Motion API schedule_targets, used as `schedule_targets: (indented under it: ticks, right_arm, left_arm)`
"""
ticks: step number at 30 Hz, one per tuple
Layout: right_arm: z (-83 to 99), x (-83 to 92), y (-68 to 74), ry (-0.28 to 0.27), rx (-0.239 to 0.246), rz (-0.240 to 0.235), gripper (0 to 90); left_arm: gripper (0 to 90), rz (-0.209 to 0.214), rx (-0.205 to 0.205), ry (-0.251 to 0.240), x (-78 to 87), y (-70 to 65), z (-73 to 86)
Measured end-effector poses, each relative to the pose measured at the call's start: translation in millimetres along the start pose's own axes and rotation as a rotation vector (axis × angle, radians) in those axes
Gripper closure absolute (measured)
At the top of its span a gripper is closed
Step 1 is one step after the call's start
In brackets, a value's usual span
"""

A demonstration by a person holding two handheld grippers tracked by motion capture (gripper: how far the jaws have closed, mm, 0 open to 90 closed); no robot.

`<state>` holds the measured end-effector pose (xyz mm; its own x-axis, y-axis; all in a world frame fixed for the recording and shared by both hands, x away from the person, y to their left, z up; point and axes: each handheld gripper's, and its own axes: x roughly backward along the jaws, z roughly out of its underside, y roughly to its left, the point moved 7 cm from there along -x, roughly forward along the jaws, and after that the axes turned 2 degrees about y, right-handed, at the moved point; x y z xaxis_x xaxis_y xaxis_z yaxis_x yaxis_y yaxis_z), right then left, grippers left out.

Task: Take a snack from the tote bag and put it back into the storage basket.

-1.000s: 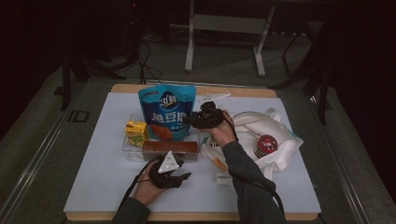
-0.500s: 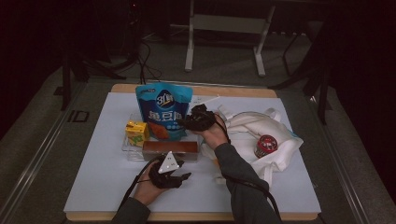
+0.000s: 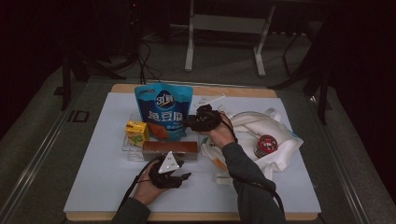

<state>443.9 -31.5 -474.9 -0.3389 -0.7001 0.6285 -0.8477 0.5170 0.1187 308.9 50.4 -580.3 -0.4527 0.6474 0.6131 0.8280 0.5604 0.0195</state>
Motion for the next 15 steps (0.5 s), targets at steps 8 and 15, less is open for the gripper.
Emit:
schedule_targets:
  ticks: [8, 15]
  right_arm:
    - [3.1, -7.3, -6.0, 0.036, -0.012, 0.048, 86.8]
    - [-5.5, -21.8, 1.8, 0.06, 0.016, 0.124, 89.8]
  left_arm:
    - [47.1, 0.001, 0.002, 0.001, 0.2, 0.0, 0.1]
    - [47.1, 0.001, 0.0, 0.0, -0.1, 0.0, 0.0]
